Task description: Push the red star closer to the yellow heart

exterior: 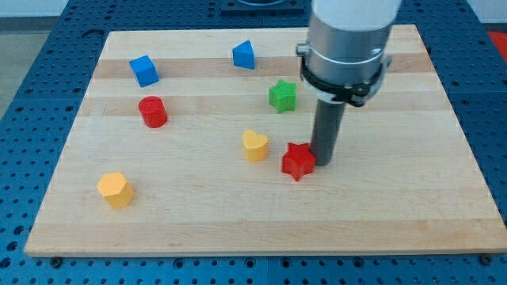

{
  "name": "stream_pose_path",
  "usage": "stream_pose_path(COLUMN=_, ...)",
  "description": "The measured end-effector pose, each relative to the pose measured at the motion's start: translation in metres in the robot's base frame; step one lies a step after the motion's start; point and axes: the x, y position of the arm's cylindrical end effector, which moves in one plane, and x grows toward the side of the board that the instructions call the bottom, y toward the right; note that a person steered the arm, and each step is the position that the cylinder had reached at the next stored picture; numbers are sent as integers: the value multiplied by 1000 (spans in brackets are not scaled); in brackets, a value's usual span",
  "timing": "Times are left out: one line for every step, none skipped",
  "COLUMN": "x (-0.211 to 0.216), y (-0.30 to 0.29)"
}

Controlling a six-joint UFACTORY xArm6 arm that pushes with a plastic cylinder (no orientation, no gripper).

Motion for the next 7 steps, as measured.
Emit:
stream_pose_path(x=4, y=58)
stream_pose_path(x=33, y=47)
stream_pose_path(x=53, y=1)
stream_pose_path(x=26, y=-4)
stream_pose_path(x=9, y=-20)
stream_pose_path(x=11, y=-51)
stream_pose_path(x=6, y=1)
